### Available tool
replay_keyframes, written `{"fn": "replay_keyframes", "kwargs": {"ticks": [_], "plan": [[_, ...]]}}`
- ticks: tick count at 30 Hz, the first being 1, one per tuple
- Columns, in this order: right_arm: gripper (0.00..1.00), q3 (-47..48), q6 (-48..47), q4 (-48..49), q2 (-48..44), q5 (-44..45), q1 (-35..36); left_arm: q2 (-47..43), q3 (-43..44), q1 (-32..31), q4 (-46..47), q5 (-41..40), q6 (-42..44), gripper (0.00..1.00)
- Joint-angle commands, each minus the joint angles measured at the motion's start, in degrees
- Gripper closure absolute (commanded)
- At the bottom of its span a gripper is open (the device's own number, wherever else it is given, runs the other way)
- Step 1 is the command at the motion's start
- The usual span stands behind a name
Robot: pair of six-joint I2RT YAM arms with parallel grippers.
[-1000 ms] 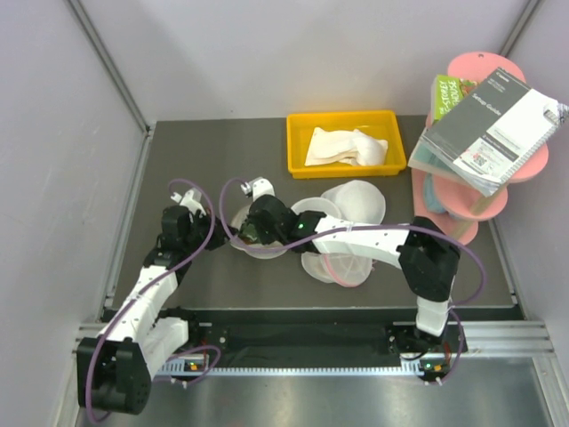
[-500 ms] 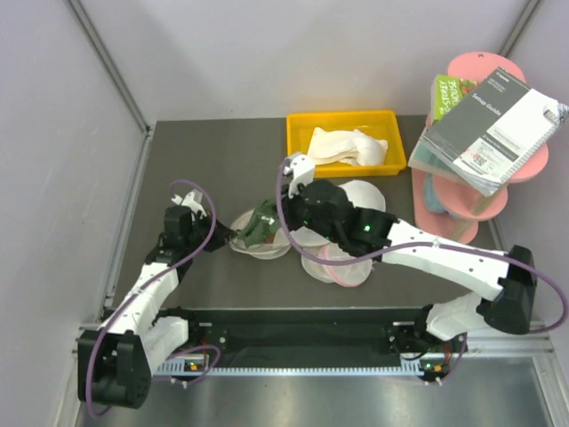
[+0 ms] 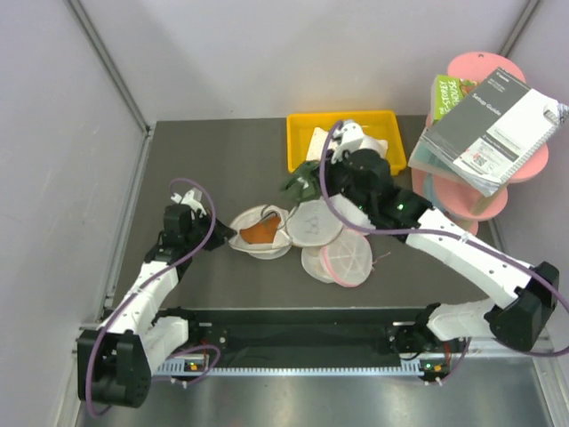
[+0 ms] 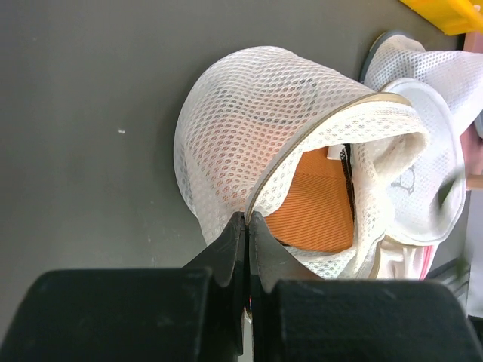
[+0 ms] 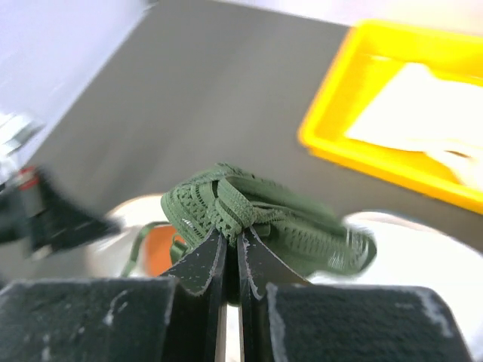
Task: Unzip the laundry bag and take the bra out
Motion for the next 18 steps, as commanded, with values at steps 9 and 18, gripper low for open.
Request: {"fn": "replay_keyframes", "kwargs": {"ticks": [9,18], "plan": [[1.00,12.4,-5.1,4.4,7.5,-6.5,-18.8,0.3,3.0,-0.2,-0.9,-1.5,1.8,1.00],[1.00,25.7,-7.9,9.7,25.1,-5.6,-24.0,1.3,3.7,-0.2,-0.9,-1.2,1.9,1.00]]}}
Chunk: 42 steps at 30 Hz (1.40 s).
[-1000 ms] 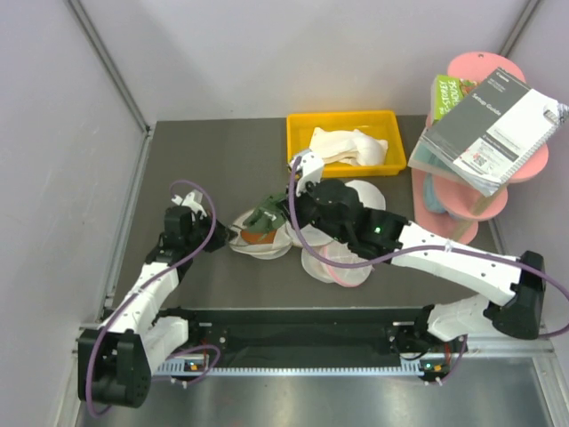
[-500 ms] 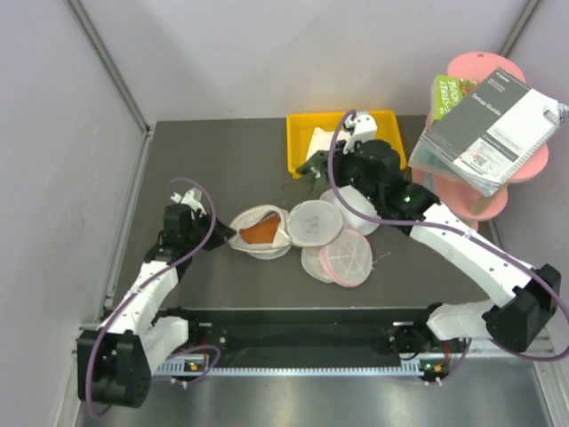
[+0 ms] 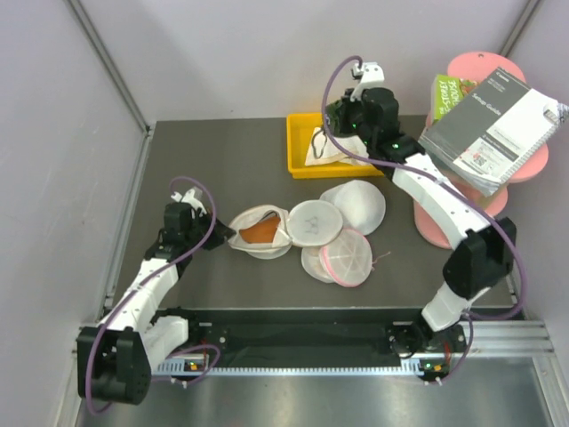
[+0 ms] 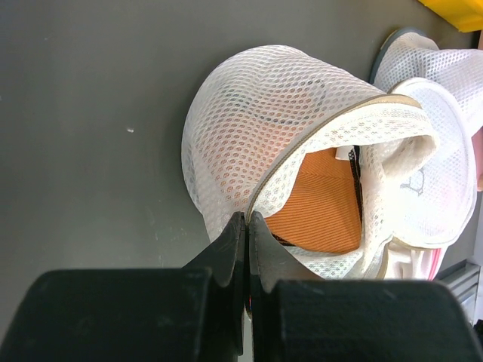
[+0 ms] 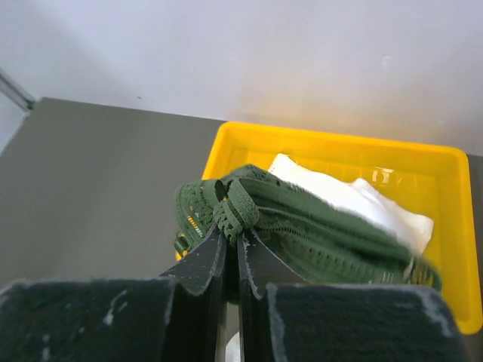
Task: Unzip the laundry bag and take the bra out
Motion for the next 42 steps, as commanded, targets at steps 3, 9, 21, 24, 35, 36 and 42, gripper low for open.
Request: {"fn": "replay_keyframes", "kwargs": {"ticks": [3,9,21,24,35,36,42], "plan": [[1.00,11.2,-3.0,6.5,12.1,1.0,-1.7,0.4,2.4,-0.2,1.0,-0.1,0.9,1.00],[1.00,21.5,-6.5,6.8,22.7,4.9,-1.9,0.6,2.6,-0.2,1.3,0.3,0.9,1.00],[0.00,25.0,-6.7,1.1,28.9,4.5,-1.7,1.1,4.0,-0.2,-0.1,0.7,2.4,1.00],[0.00,21.2,-7.2,1.0,25.8,3.2,-1.1,1.3,4.0,-0.2,0.0,1.1,2.2,1.00],[0.02,5.0,-4.4,1.8,11.2,-14.7,7.2,1.1,3.7,-0.2,0.9,1.4,1.4,1.00],[0.02,4.3,-4.2,1.8,10.4,-16.3,8.1,1.1,3.6,-0.2,1.0,1.3,1.3,1.00],[0.07,-1.2,-3.3,1.6,5.6,-27.1,17.3,0.9,3.0,-0.2,1.3,1.6,0.8,1.00]]}}
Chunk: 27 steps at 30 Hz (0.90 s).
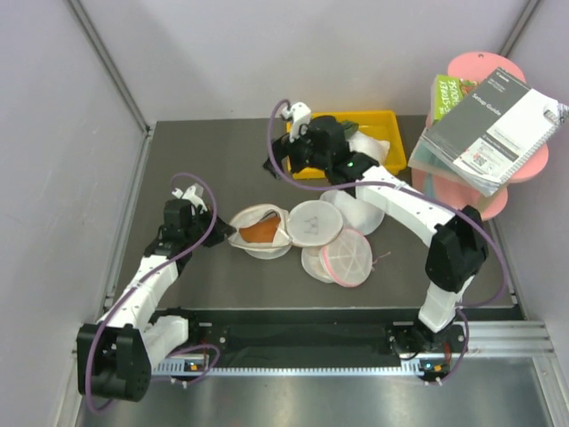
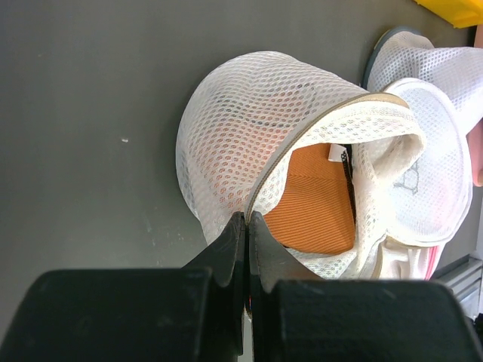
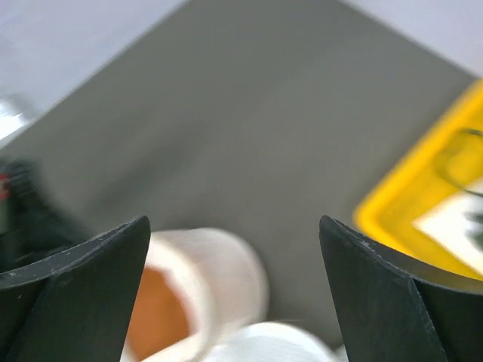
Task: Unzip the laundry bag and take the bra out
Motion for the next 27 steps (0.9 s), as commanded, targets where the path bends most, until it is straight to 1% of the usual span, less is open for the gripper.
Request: {"fn": "replay_keyframes", "kwargs": {"ticks": [1,2,4,5,7,8,10,13,19,20,23,27], "plan": [[0.08,-3.8,1.4,1.7,-5.0,-10.9,6.5,-0.3,1.1,-0.2,2.1,0.9,-0.6,1.00],[0.09,-4.5,1.8,1.7,-5.2,-12.3,8.4,-0.3,1.0,-0.2,2.2,0.9,-0.7,1.00],[0.10,-6.4,2.8,2.2,-5.3,-14.4,9.8,-0.3,0.9,-0.2,2.3,1.0,-0.8,1.00],[0.14,-7.1,4.5,2.5,-5.2,-16.5,10.8,-0.3,0.9,-0.2,2.3,1.1,-0.7,1.00],[0.18,-9.2,6.4,3.9,-4.6,-18.1,11.3,-0.3,0.9,-0.2,2.4,1.2,-0.7,1.00],[0.22,-10.0,7.8,4.3,-4.2,-19.2,11.9,-0.3,0.9,-0.2,2.3,1.2,-0.8,1.00],[0.26,-12.2,9.0,5.3,-3.3,-19.5,12.1,-0.4,0.9,-0.2,2.4,1.2,-0.7,1.00],[0.28,-13.6,10.2,4.8,-1.3,-19.4,12.3,-0.8,0.9,-0.2,2.4,1.5,-0.9,1.00],[0.31,-9.6,7.8,-3.3,4.0,-13.3,12.7,-1.6,1.1,-0.2,1.7,1.6,-0.6,1.00],[0.31,-9.2,7.5,-4.4,4.5,-11.0,13.0,-1.7,1.0,-0.2,1.7,1.7,-0.6,1.00],[0.31,-7.8,7.1,-5.7,6.0,-7.2,13.6,-2.0,0.9,-0.2,1.8,1.7,-0.6,1.00],[0.27,-7.1,6.9,-6.5,7.4,-4.0,14.5,-2.1,0.8,-0.2,1.9,2.0,-0.6,1.00]]}}
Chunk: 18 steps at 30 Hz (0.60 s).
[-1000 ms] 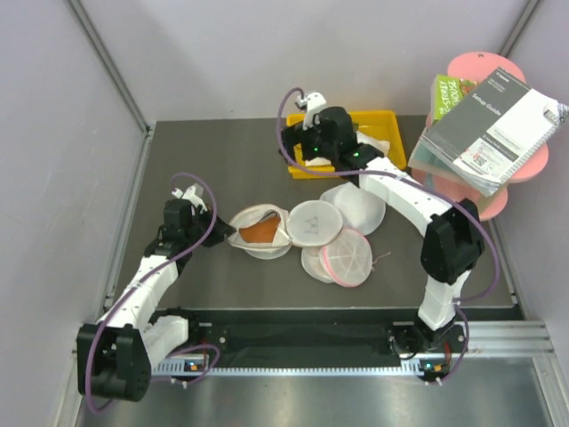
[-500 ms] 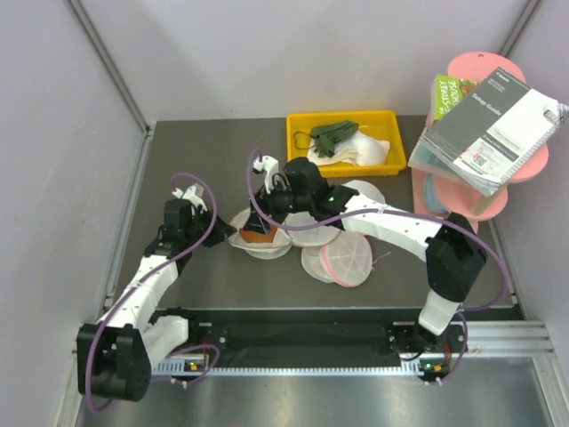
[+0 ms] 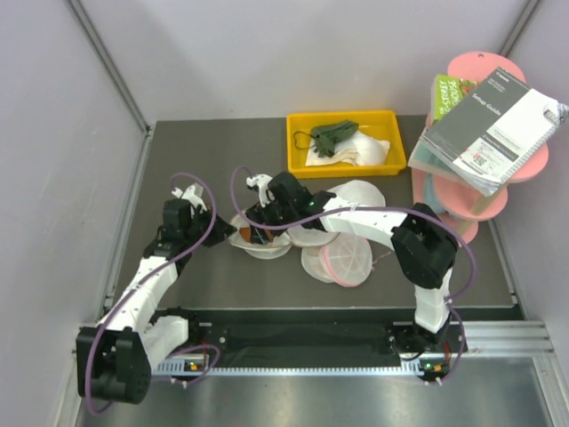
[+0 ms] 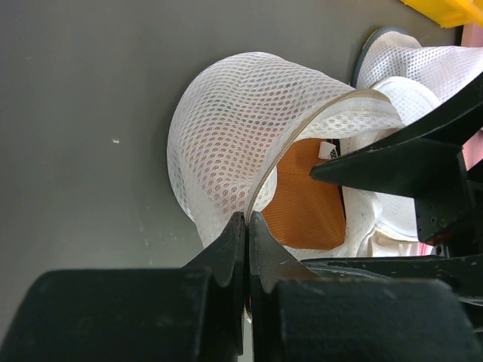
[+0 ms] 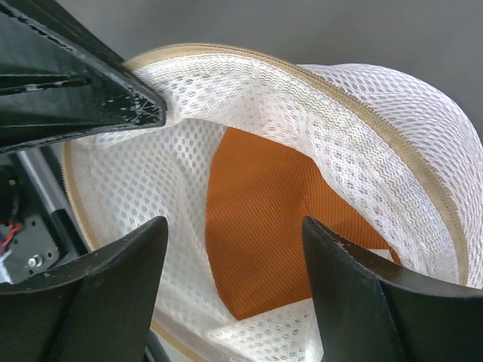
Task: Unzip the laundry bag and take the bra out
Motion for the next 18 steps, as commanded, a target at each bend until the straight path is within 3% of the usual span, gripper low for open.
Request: {"fn": "replay_keyframes", "kwargs": {"ticks": [1,11,18], "plan": [[0.26,3.5,-1.7,-1.4,0.4,5.5,2.0,-1.2,0.8,-0.2,1.8,1.1,0.0,1.00],[0.21,2.9,-4.1,-4.6,1.9,12.9,5.6,-1.5,1.1,-0.2,1.9,1.2,-0.1,1.00],[0.18,2.0,-2.4,-3.9,1.6,13.0,6.0,-1.7,1.1,-0.2,1.6,1.4,-0.1,1.00]]}}
